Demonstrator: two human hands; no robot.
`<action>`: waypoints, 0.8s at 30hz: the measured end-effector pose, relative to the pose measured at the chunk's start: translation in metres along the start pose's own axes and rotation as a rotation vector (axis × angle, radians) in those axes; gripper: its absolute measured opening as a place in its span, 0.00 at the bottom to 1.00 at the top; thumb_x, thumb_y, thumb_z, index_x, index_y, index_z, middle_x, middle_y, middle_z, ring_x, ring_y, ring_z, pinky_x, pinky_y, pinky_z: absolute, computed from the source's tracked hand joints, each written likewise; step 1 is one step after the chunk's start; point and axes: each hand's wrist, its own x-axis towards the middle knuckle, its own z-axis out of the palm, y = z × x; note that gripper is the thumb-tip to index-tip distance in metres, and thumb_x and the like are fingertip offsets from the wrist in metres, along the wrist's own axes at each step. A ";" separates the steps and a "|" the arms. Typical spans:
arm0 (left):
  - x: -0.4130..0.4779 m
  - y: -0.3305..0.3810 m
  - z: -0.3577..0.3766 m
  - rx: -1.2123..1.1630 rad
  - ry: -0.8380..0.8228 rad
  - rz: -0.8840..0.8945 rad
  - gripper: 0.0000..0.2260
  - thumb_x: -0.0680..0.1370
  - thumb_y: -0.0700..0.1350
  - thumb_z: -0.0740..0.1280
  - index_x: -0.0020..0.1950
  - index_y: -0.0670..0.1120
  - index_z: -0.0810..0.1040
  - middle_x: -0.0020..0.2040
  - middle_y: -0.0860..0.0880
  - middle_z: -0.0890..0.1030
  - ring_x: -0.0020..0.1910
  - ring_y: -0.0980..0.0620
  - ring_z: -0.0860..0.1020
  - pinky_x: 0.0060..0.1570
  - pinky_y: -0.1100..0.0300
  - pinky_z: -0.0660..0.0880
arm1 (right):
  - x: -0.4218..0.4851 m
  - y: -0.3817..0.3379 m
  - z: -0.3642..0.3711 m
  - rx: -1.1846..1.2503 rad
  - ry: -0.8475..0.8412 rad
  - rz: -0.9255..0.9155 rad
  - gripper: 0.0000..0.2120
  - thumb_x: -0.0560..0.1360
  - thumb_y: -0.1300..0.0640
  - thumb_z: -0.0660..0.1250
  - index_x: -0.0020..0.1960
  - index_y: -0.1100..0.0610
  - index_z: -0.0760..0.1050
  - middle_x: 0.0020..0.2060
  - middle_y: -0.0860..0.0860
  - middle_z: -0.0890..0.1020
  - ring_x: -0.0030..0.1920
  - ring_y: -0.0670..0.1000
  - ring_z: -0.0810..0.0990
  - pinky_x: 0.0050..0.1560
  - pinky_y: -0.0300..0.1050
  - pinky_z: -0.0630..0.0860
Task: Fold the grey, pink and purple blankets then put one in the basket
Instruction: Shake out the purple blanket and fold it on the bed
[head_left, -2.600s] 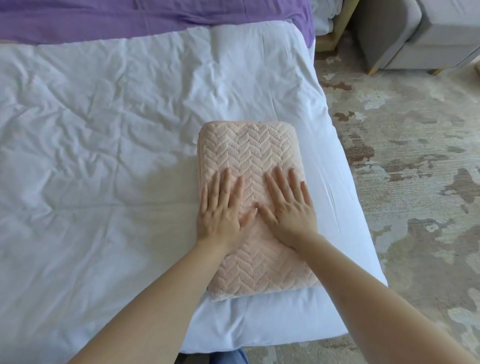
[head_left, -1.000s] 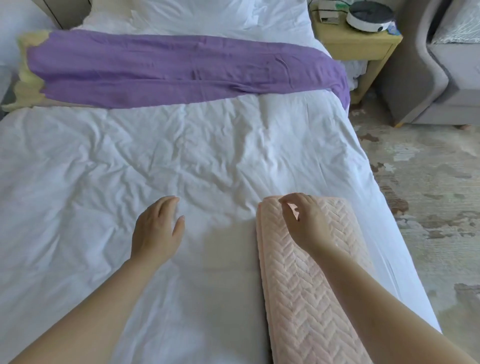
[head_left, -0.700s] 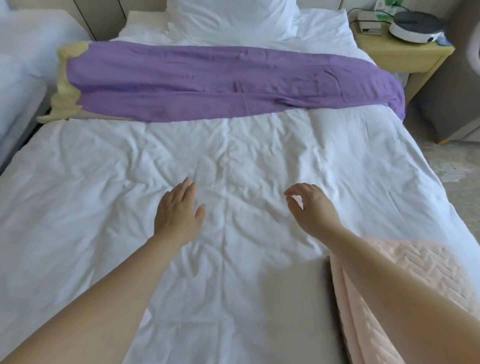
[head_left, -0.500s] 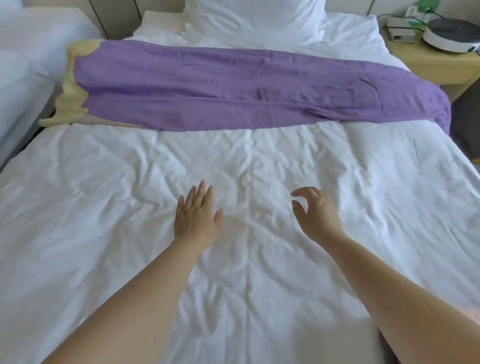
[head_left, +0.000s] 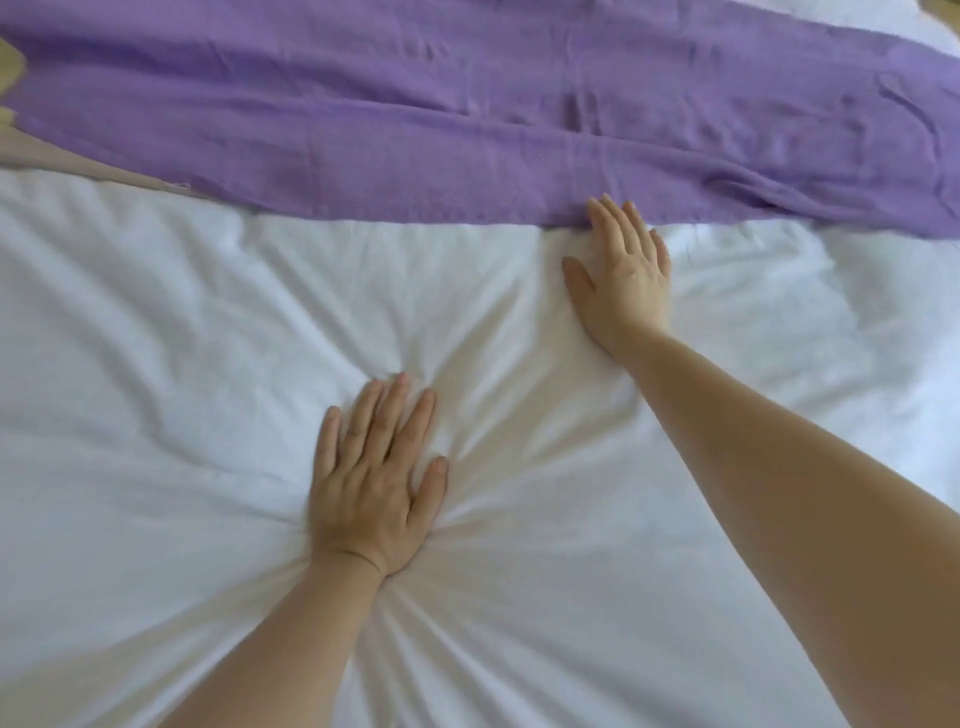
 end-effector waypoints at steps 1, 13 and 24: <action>-0.001 0.000 0.000 0.003 0.005 -0.002 0.27 0.78 0.59 0.48 0.77 0.54 0.57 0.78 0.53 0.58 0.77 0.52 0.56 0.73 0.45 0.55 | 0.011 0.001 0.004 -0.010 0.014 0.003 0.27 0.77 0.51 0.61 0.75 0.52 0.61 0.74 0.48 0.65 0.76 0.52 0.57 0.74 0.48 0.49; -0.001 0.001 -0.010 -0.040 0.063 0.029 0.25 0.78 0.58 0.54 0.74 0.53 0.66 0.75 0.51 0.65 0.74 0.50 0.62 0.72 0.45 0.57 | -0.052 -0.001 -0.019 0.087 -0.076 0.142 0.09 0.78 0.53 0.62 0.49 0.57 0.77 0.51 0.57 0.80 0.51 0.61 0.77 0.39 0.47 0.64; -0.052 0.056 -0.182 -0.346 0.174 0.136 0.26 0.69 0.49 0.74 0.66 0.47 0.75 0.66 0.45 0.75 0.64 0.43 0.74 0.63 0.42 0.69 | -0.218 -0.103 -0.182 0.349 -0.407 0.102 0.14 0.76 0.52 0.65 0.33 0.53 0.69 0.28 0.49 0.71 0.32 0.51 0.68 0.36 0.45 0.62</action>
